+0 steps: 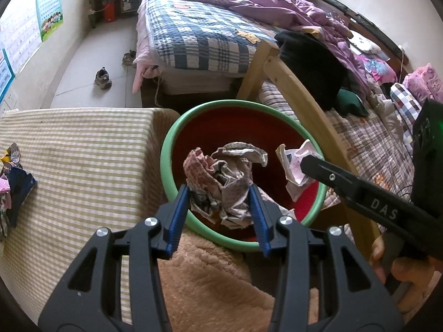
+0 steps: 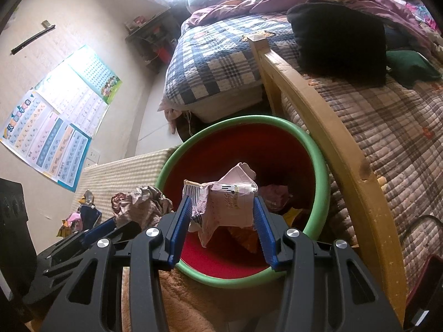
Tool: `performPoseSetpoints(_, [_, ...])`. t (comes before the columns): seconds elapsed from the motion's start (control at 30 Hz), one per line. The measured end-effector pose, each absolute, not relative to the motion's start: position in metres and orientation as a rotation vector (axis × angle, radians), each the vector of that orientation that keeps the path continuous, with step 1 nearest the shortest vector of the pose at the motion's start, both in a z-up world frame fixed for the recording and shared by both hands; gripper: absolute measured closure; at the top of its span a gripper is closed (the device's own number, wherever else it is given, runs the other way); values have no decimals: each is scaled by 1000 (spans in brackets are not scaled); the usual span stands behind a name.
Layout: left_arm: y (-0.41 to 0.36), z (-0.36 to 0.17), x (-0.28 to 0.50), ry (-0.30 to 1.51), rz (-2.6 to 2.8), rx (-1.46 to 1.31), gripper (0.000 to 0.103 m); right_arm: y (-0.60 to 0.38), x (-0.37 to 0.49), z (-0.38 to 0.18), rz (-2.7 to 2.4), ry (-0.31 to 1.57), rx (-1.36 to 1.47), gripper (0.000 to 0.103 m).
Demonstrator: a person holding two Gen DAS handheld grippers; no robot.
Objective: Collect trash
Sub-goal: 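Carry both items over the red bin and open both tools to drop them, then grasp a pink snack bag with the right tool while the left tool grasps a printed paper wrapper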
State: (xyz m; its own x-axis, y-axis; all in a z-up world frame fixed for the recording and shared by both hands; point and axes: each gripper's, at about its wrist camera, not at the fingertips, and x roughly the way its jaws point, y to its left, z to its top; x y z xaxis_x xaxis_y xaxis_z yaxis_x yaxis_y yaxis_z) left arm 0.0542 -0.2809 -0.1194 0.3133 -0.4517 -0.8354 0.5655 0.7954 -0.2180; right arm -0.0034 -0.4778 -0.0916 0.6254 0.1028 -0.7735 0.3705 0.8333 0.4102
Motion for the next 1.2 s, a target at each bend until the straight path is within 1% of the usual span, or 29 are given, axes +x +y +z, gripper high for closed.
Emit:
performPoseSetpoints(0.03, [-281,-120,54,1057,-674,124,62,-478,-4,-91,-164,894,585,56])
performPoseSetpoints(0.07, [-281,-120,53,1055,-671,127,56,-479,-4,-91,-168,893,588,56])
performPoseSetpoints(0.1, [-282,-121,53,1054,-670,128,41,-480,-4,-91,-171,890,595,54])
performPoseSetpoints(0.13, [-281,-121,53,1053,-669,125,33,-481,-5,-92,-171,888,607,52])
performPoseSetpoints(0.17, [-280,-120,53,1047,-669,118,28,-483,-6,-92,-172,886,623,52])
performPoseSetpoints(0.37, [-263,-113,55,1024,-641,79,28,-483,-7,-90,-180,884,630,52])
performPoseSetpoints(0.5, [-238,-109,56,1020,-595,29,28,-476,-4,-90,-172,896,608,51])
performPoseSetpoints(0.6, [-211,-106,56,1009,-543,5,28,-465,1,-92,-154,916,586,50])
performPoseSetpoints(0.63, [-200,-105,56,1004,-521,-1,28,-459,4,-93,-141,925,580,47])
performPoseSetpoints(0.73, [-161,-104,54,996,-443,-27,28,-440,13,-96,-103,950,545,46])
performPoseSetpoints(0.97, [-53,-115,38,1016,-207,-131,28,-351,59,-98,82,1015,393,46])
performPoseSetpoints(1.2, [14,-130,21,1044,-72,-234,28,-230,120,-86,303,1000,148,46])
